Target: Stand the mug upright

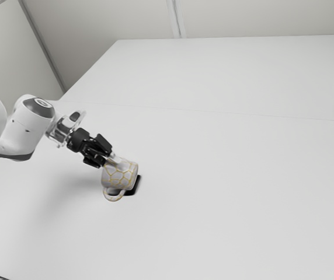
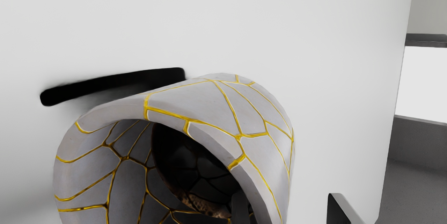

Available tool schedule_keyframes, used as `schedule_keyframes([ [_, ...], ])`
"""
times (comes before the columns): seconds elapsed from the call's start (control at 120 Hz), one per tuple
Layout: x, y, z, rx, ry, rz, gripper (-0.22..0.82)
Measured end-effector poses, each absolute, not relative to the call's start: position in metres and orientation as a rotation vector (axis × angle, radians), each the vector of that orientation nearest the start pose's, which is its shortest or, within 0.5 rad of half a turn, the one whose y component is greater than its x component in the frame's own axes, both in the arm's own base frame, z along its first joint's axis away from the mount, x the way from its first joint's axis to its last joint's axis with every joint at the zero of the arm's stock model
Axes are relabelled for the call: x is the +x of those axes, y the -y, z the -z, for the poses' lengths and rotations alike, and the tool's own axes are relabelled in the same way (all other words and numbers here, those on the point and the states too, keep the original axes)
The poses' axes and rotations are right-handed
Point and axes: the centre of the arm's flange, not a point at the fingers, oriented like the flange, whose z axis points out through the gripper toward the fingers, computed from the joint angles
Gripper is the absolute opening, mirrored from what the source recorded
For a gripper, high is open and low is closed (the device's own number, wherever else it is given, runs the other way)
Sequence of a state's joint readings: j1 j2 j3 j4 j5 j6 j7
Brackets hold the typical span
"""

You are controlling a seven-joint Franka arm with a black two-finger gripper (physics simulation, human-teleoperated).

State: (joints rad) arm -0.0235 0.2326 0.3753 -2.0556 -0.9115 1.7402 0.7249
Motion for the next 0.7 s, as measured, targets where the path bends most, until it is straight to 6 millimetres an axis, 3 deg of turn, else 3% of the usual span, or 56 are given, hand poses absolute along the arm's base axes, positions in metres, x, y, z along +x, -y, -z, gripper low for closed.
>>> schedule_keyframes([
  [0.267,0.538,-0.094,-0.325,2.236,-0.045,0.029,-0.07],
  [0.433,0.539,-0.088,-0.326,2.236,-0.037,0.034,-0.14],
  [0.533,0.539,-0.087,-0.334,2.237,-0.028,0.026,-0.16],
  [0.7,0.538,-0.083,-0.366,2.279,0.029,-0.005,-0.17],
])
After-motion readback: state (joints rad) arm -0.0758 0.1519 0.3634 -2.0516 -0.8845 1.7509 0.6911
